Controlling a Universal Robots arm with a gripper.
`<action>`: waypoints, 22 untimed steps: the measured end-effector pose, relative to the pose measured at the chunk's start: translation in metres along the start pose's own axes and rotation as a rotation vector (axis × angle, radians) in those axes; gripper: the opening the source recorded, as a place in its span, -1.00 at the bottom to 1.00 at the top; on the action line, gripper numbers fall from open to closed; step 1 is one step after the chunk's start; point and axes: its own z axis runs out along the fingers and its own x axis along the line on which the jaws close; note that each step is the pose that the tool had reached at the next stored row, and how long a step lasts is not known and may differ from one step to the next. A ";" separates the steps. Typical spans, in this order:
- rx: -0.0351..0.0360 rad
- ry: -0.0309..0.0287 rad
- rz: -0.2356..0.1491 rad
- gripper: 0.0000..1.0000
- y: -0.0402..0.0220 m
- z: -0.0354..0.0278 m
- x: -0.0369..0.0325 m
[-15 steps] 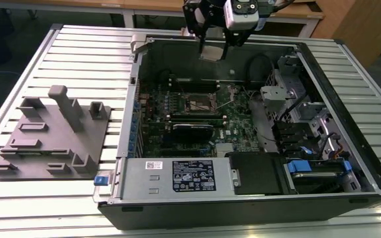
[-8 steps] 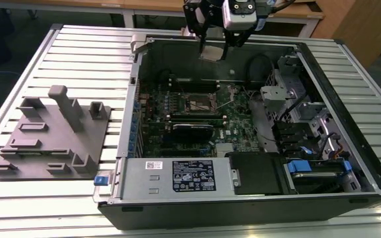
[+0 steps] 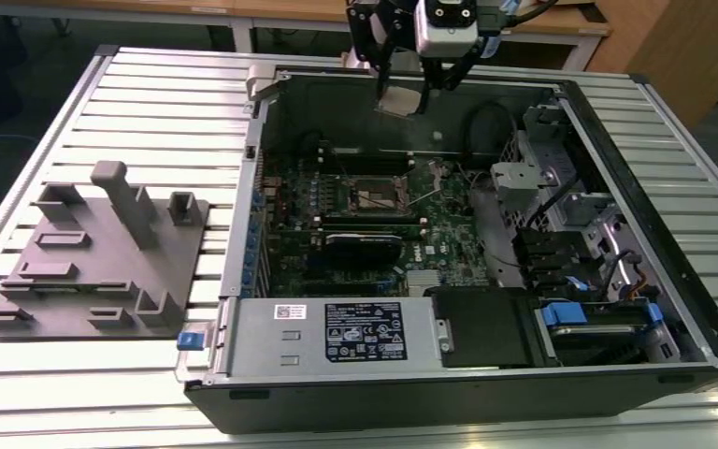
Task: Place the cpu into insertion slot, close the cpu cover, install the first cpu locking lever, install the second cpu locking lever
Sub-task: 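Place the cpu into insertion slot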
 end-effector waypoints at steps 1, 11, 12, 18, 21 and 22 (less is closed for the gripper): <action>-0.0002 -0.0007 0.008 0.07 0.0000 0.0001 0.0000; -0.0013 -0.0058 0.066 0.07 0.0000 0.0003 0.0000; -0.0013 -0.0059 0.066 0.07 0.0000 0.0003 0.0000; -0.0013 -0.0059 0.067 0.07 0.0000 0.0003 0.0000; -0.0014 -0.0060 0.068 0.07 0.0000 0.0003 0.0000; -0.0014 -0.0061 0.068 0.07 0.0000 0.0003 0.0000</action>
